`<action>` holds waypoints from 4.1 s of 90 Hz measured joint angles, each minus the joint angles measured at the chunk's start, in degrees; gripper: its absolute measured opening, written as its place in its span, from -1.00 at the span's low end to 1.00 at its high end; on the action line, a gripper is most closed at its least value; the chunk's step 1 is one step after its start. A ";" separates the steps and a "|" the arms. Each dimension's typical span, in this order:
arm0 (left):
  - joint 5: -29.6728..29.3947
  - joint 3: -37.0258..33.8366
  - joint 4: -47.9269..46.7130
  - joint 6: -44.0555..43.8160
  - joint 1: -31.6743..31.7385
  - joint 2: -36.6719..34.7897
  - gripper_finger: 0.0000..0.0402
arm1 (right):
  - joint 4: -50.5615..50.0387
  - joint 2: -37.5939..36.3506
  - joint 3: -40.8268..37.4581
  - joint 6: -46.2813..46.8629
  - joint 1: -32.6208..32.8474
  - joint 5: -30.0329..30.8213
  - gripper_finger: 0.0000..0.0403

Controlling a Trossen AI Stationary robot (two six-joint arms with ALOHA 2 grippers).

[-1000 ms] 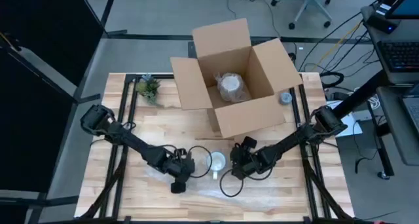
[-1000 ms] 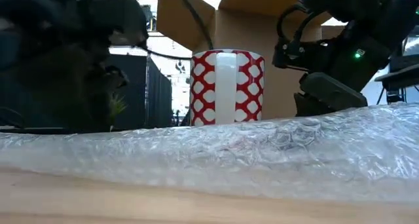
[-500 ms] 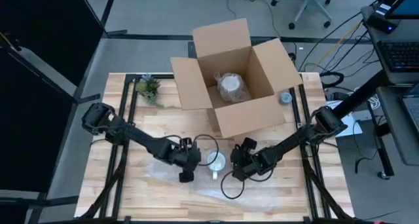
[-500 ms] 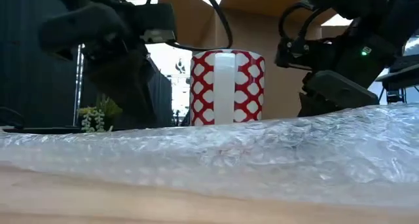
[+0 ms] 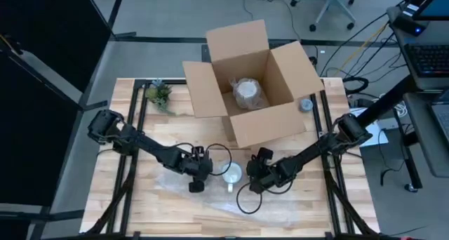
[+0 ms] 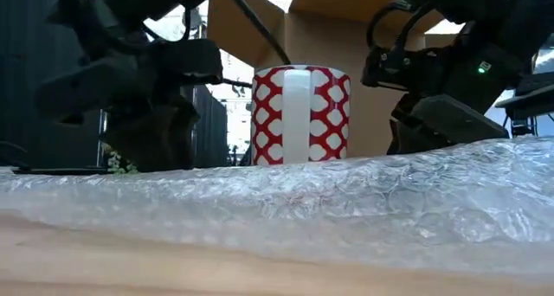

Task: Wrap mug
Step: Wrap the red mug with the bubble wrap

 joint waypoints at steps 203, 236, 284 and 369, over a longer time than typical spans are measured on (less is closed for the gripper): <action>12.02 1.46 0.64 13.92 2.74 1.01 -0.29 | 5.32 -0.30 -0.07 -15.41 -0.28 -0.38 0.20; -0.45 8.24 -35.96 -5.85 2.66 -20.39 -0.29 | 5.15 -0.32 -0.07 -14.85 -0.28 -0.34 0.20; -1.81 -23.23 -1.65 -20.73 5.02 -24.43 -0.29 | 5.28 -0.32 -0.05 -14.21 -1.33 -0.29 0.20; 1.38 -6.58 -6.14 -23.62 -9.45 -30.62 -1.00 | 2.78 -0.32 0.00 -14.45 -1.42 -0.18 0.20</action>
